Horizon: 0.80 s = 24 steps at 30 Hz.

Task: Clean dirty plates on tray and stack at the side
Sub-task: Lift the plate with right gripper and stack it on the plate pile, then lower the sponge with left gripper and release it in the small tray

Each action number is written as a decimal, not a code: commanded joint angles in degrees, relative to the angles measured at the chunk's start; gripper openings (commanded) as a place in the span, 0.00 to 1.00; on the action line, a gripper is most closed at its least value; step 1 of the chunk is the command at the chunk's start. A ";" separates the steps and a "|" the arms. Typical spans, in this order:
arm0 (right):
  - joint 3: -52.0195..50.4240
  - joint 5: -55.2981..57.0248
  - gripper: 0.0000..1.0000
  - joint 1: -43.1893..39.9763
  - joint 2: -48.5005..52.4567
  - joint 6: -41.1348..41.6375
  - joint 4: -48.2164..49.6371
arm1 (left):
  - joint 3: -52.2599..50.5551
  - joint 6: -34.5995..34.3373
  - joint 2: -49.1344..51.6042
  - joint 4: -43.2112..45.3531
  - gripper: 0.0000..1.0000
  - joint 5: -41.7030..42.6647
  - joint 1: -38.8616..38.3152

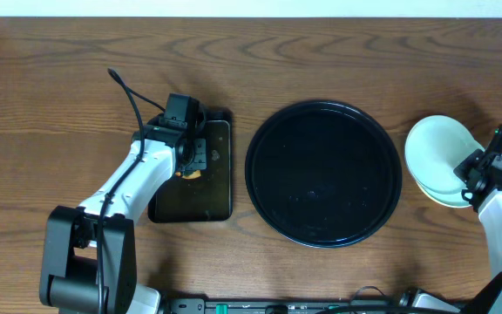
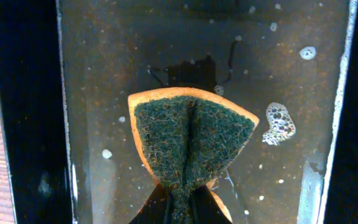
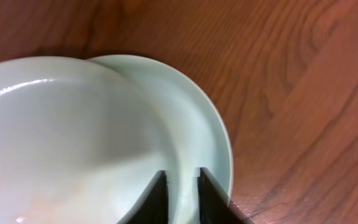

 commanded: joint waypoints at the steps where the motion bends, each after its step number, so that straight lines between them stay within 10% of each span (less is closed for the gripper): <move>1: 0.22 -1.07 0.48 -0.79 0.24 0.13 0.11 | -0.28 1.86 0.44 -0.02 0.08 0.90 0.20; 9: 0.22 -25.64 0.50 0.39 0.24 -9.35 -0.50 | -0.28 1.84 0.44 -0.20 0.08 0.76 0.20; 19: 0.22 -26.34 0.27 1.64 0.35 -12.76 -0.26 | -0.28 1.84 0.44 -0.22 0.08 0.76 0.20; 24: 0.20 -28.65 0.38 1.97 0.35 -13.14 -1.57 | -0.31 4.02 0.46 -0.13 0.07 0.85 0.20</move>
